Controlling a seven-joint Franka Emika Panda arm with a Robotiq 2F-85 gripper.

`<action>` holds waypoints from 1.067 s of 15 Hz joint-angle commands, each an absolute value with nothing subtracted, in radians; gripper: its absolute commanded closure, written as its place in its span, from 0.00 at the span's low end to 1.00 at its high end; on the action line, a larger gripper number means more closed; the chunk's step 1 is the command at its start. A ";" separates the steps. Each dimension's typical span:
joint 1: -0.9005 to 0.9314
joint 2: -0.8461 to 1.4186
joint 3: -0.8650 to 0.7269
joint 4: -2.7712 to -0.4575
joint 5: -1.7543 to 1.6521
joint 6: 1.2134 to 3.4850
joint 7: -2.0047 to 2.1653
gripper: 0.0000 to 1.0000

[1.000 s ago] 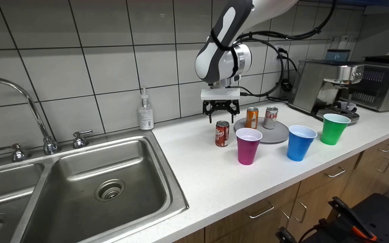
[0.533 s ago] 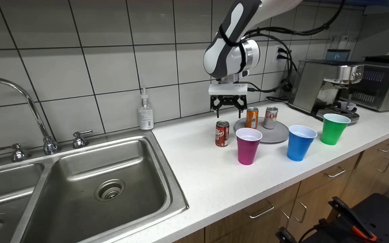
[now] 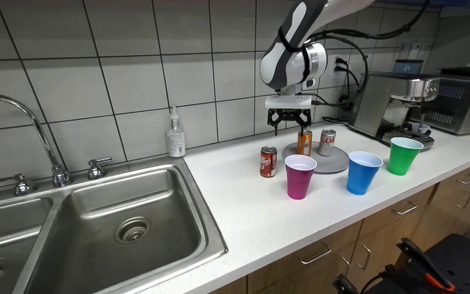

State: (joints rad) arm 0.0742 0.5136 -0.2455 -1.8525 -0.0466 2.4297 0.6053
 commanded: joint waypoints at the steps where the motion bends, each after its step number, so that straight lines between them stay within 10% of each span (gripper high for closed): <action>1: 0.061 0.513 -0.234 -1.850 -0.056 2.428 0.611 0.00; 16: 0.056 0.509 -0.241 -1.893 -0.050 2.522 0.607 0.00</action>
